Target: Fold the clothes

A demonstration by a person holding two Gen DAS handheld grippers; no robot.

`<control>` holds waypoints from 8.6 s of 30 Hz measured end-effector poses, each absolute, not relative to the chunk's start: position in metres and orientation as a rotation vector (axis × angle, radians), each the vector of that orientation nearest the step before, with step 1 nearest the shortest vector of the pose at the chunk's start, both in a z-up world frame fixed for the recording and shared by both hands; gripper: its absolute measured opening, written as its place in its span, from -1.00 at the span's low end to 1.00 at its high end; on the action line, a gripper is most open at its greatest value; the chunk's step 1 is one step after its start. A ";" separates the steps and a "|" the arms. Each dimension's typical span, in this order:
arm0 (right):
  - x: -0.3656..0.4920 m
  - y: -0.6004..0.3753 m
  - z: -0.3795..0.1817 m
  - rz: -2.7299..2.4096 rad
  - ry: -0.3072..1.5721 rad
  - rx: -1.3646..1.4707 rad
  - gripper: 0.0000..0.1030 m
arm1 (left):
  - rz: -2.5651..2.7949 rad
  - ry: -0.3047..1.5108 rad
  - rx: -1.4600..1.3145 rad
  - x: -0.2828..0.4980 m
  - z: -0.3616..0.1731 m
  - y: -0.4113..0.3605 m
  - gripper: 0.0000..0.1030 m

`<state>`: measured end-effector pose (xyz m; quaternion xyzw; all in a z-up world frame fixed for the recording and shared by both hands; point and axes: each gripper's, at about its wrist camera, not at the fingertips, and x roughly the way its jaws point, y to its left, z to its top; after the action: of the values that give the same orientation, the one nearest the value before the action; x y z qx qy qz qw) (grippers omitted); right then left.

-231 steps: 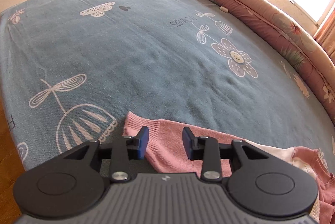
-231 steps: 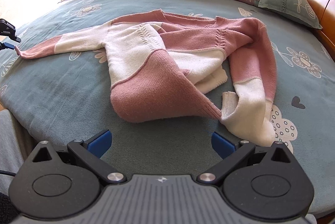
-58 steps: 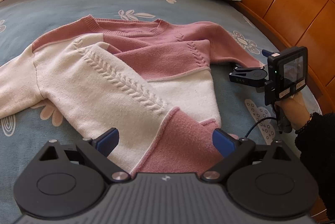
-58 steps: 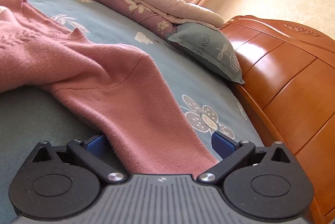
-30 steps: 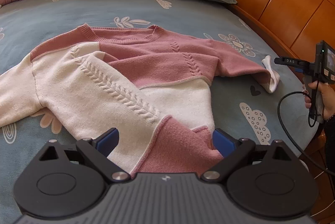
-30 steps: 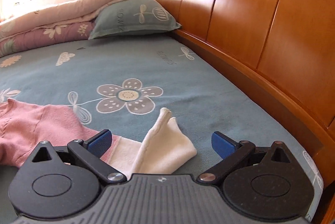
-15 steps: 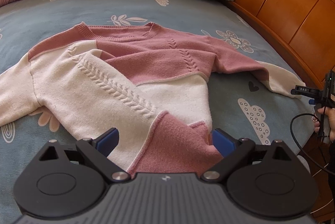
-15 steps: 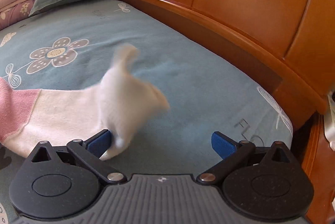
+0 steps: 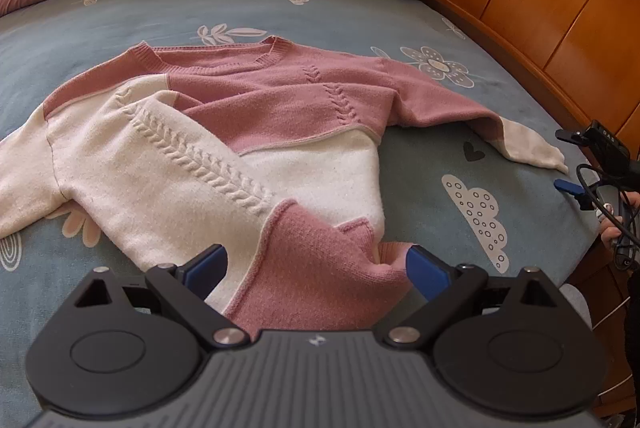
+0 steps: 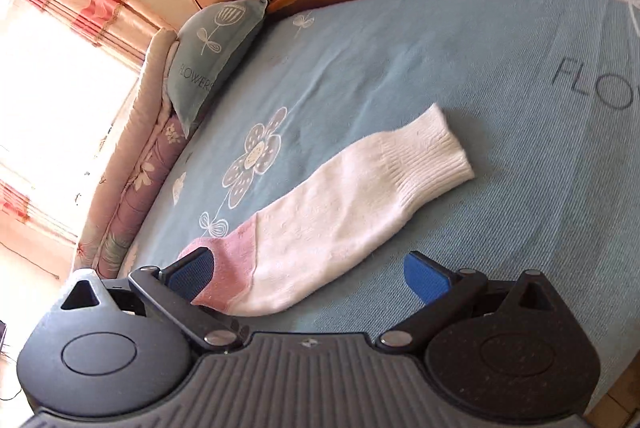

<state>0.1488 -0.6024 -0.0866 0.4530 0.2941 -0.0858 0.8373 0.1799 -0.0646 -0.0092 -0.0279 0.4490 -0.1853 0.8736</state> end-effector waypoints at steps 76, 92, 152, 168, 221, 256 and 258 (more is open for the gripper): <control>0.335 -0.446 -0.080 -0.005 0.897 0.045 1.00 | -0.353 0.953 -0.033 0.195 -0.018 -0.062 0.86; 0.253 -0.407 -0.040 0.148 0.886 0.120 1.00 | -0.322 0.926 0.003 0.168 -0.011 -0.024 0.86; 0.096 -0.195 -0.059 0.727 0.787 -0.161 1.00 | -0.134 0.873 -0.179 0.126 -0.009 0.068 0.86; 0.097 -0.143 -0.037 0.923 0.768 -0.138 1.00 | -0.062 0.837 -0.171 0.110 0.013 0.087 0.86; 0.185 -0.301 -0.098 0.720 0.903 0.742 1.00 | -0.396 0.973 -0.022 0.237 -0.019 -0.025 0.86; 0.219 -0.315 -0.129 0.452 0.867 0.844 -0.88 | -0.266 0.854 -0.187 0.176 0.008 0.024 0.86; 0.215 -0.317 -0.127 0.450 0.879 0.857 -0.85 | -0.256 0.850 -0.178 0.172 0.010 0.025 0.86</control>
<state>0.2153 -0.3174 -0.1266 0.3985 0.4088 0.2095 0.7938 0.1721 0.0252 0.0100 -0.0859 0.4109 -0.1235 0.8992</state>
